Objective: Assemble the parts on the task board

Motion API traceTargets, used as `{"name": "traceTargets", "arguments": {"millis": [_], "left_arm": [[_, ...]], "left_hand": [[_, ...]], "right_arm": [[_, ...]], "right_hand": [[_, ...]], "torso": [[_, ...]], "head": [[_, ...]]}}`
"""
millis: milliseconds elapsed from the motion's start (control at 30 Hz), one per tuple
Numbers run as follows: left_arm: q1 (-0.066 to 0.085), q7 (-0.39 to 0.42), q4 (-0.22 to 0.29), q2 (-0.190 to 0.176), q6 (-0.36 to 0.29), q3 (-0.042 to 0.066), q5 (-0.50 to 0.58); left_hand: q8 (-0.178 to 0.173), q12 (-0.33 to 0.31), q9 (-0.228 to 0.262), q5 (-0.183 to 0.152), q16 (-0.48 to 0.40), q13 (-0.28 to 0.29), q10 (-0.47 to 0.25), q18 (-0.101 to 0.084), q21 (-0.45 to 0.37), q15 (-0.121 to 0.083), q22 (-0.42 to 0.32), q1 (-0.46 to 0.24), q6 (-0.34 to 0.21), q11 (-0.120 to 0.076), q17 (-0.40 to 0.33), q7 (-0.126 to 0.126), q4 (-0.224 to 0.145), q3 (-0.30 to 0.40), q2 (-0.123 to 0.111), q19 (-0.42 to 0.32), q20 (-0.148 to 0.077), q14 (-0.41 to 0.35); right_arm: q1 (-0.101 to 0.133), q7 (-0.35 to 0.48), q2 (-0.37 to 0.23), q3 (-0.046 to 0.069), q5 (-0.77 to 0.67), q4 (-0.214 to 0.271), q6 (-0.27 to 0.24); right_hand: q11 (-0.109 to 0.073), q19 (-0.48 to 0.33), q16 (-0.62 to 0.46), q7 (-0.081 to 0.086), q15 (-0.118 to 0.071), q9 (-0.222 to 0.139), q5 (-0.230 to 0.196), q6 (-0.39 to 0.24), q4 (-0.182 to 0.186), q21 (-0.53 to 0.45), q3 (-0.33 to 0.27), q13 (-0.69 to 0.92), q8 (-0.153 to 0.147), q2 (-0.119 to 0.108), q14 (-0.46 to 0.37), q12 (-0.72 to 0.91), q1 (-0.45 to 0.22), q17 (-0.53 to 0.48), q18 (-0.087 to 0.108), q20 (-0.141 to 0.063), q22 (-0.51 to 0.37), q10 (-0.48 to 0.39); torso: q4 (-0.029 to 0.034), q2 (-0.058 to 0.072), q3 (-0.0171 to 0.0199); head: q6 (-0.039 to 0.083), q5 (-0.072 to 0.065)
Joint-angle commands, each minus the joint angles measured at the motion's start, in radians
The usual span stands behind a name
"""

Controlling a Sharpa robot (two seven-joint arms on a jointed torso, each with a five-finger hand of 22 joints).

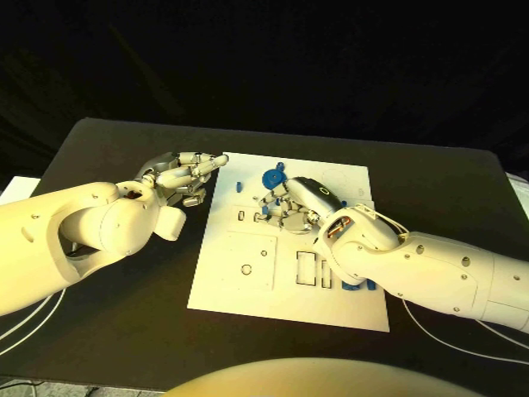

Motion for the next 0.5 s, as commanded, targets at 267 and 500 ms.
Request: {"name": "traceTargets", "arguments": {"millis": [267, 500], "left_arm": [[0.001, 0.007, 0.000, 0.004, 0.019, 0.000, -0.010], [0.001, 0.007, -0.001, 0.004, 0.019, 0.000, -0.010]], "left_hand": [[0.003, -0.005, -0.001, 0.001, 0.003, -0.002, -0.006, 0.007, -0.004, 0.005, 0.001, -0.002, -0.006, 0.000, 0.263, 0.001, 0.000, 0.006, 0.001, -0.006, 0.000, 0.107], [0.003, -0.005, -0.001, 0.001, 0.003, -0.002, -0.006, 0.007, -0.004, 0.005, 0.001, -0.002, -0.006, 0.000, 0.263, 0.001, 0.000, 0.006, 0.001, -0.006, 0.000, 0.107]], "right_arm": [[-0.007, 0.039, 0.008, 0.000, 0.016, -0.011, 0.016], [-0.008, 0.040, 0.004, 0.001, 0.019, -0.013, 0.016]], "right_hand": [[-0.001, -0.013, -0.002, 0.003, -0.003, 0.001, -0.002, 0.004, -0.001, -0.009, 0.003, -0.026, 0.003, -0.003, 0.085, -0.042, 0.010, 0.177, -0.006, 0.001, -0.009, -0.023], [0.000, -0.019, -0.007, 0.005, -0.002, 0.000, -0.001, 0.001, -0.001, -0.016, 0.004, -0.069, 0.000, -0.003, 0.083, -0.109, 0.012, 0.170, -0.004, 0.002, -0.019, -0.050]], "torso": [[0.0001, 0.001, 0.0000], [-0.0001, 0.001, -0.0012]], "head": [[-0.005, -0.001], [-0.007, -0.001]]}}
